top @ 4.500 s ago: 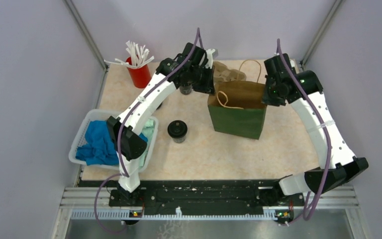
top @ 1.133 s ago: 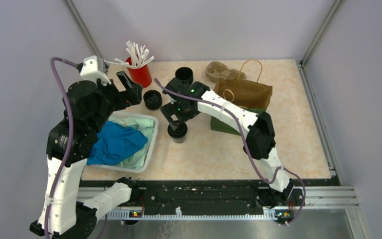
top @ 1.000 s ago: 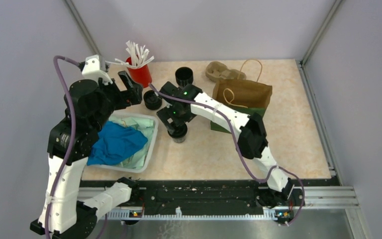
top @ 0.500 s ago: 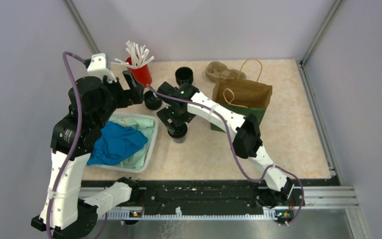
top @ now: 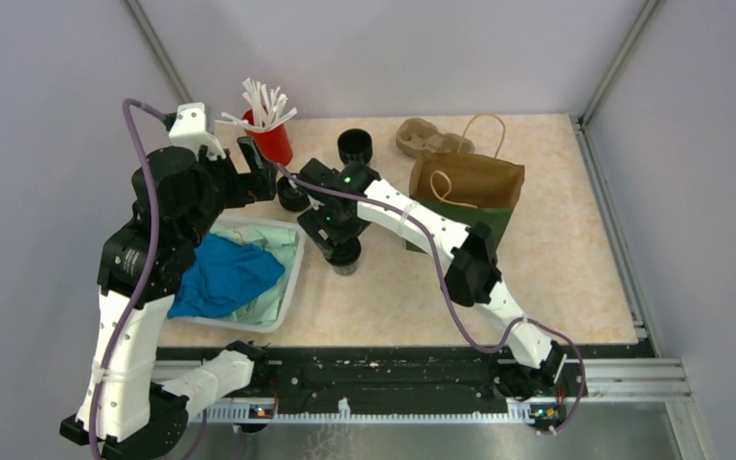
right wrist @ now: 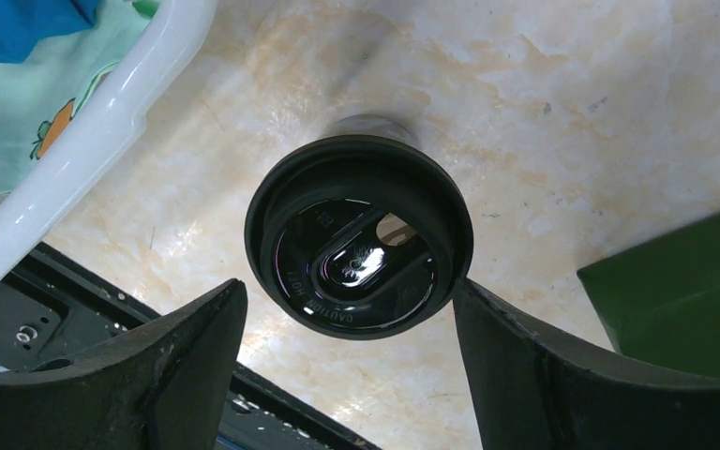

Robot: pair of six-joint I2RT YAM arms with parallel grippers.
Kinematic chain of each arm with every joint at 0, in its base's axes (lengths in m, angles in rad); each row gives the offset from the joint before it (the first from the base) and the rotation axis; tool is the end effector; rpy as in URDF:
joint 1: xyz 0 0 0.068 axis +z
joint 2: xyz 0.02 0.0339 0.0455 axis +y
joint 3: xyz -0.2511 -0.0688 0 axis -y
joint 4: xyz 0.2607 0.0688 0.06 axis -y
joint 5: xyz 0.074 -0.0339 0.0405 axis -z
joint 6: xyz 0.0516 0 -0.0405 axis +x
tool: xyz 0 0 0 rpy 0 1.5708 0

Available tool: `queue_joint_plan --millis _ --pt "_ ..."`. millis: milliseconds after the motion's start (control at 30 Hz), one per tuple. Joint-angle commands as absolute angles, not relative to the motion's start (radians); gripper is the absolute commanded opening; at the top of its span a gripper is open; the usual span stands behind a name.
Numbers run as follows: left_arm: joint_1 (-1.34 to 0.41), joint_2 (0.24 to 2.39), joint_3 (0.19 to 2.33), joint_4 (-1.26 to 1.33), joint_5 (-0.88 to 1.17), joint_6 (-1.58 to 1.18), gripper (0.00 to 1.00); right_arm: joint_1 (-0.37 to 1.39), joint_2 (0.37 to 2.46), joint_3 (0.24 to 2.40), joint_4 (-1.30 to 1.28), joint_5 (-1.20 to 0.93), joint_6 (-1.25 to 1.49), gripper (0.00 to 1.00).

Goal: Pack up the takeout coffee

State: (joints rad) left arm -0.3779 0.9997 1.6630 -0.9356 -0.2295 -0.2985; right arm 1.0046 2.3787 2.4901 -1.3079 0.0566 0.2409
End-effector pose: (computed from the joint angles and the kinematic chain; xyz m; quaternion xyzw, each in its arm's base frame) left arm 0.1646 -0.0527 0.4991 -0.0378 0.7934 -0.1132 0.5968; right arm 0.2706 0.4202 0.2588 -0.3611 0.9134 0.0859 0.1673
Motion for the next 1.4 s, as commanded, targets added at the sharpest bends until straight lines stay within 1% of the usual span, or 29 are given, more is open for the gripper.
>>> queue_joint_plan --millis 0,467,567,700,867,1033,1200,1367 --pt "-0.374 0.997 1.673 -0.895 -0.236 -0.282 0.98 1.016 2.409 2.536 -1.310 0.046 0.229 0.79" --pt "-0.374 0.999 1.675 -0.899 -0.238 -0.276 0.98 1.023 2.430 2.541 -1.318 0.070 0.217 0.78" --pt "-0.373 0.999 1.676 -0.899 -0.240 -0.274 0.98 1.027 2.431 2.538 -1.321 0.088 0.210 0.74" --pt "-0.373 0.999 1.674 -0.900 -0.239 -0.273 0.98 1.032 2.427 2.530 -1.324 0.109 0.204 0.72" --pt "-0.374 0.999 1.674 -0.898 -0.237 -0.272 0.98 1.034 2.423 2.535 -1.326 0.128 0.202 0.64" --pt "-0.374 0.998 1.674 -0.896 -0.235 -0.274 0.98 1.034 2.402 2.553 -1.318 0.138 0.204 0.62" --pt "-0.373 0.999 1.685 -0.895 -0.229 -0.280 0.98 1.034 2.314 2.533 -1.262 0.126 0.203 0.61" --pt "-0.374 0.987 1.670 -0.870 -0.230 -0.312 0.98 1.034 2.130 2.455 -1.185 0.153 0.207 0.59"
